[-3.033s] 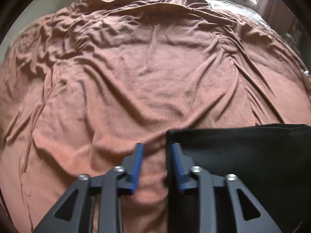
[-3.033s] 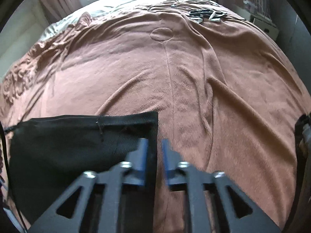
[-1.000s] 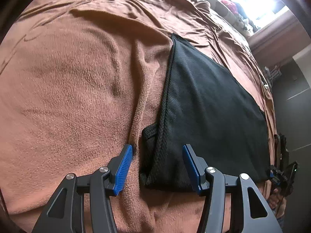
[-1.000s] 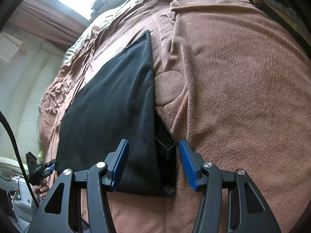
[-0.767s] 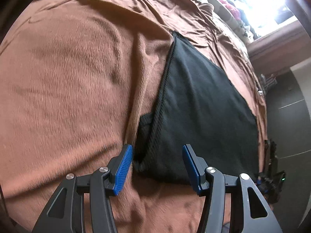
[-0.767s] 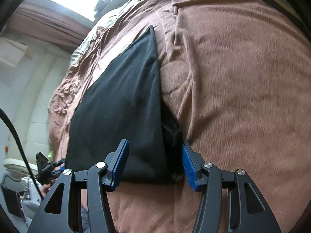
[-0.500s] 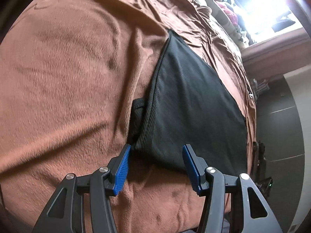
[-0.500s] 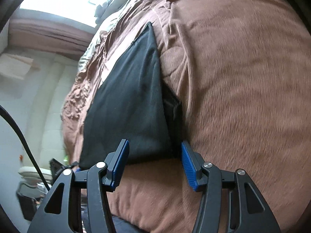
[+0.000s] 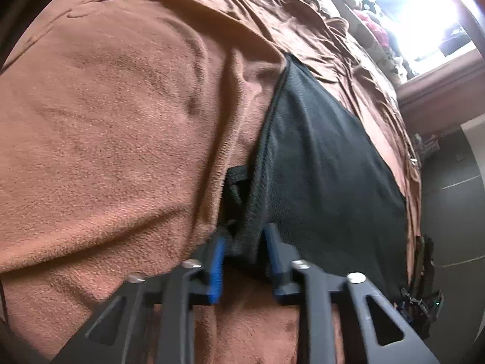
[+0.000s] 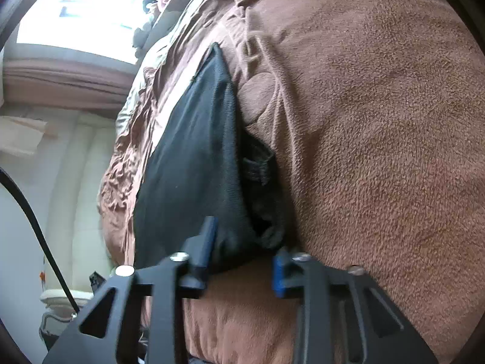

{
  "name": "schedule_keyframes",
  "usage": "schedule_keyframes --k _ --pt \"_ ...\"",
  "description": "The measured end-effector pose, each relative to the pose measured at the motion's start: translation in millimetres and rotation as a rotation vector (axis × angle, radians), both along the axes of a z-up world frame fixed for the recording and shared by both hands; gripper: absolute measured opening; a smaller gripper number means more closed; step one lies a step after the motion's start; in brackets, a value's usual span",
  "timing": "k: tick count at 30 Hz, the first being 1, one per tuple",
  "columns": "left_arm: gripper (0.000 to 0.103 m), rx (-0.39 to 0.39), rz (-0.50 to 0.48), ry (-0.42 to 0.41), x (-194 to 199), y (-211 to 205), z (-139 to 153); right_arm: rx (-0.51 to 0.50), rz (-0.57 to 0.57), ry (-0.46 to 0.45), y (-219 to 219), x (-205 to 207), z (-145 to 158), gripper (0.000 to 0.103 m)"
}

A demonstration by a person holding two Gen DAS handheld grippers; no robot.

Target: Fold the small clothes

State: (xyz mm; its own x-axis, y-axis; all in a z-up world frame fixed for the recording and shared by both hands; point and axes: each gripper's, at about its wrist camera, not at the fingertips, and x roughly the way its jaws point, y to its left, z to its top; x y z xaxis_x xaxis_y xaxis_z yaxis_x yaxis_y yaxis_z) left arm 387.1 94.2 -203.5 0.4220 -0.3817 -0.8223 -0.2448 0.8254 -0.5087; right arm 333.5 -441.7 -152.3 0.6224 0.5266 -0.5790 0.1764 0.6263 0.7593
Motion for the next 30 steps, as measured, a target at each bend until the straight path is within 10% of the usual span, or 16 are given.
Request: schedule_keyframes --k 16,30 --pt "0.005 0.001 0.007 -0.078 -36.4 8.3 36.3 -0.101 0.045 -0.025 20.4 -39.4 39.8 0.002" --pt "0.013 -0.065 -0.002 -0.032 -55.9 10.9 3.9 -0.260 0.071 0.047 26.6 -54.0 53.4 0.009"
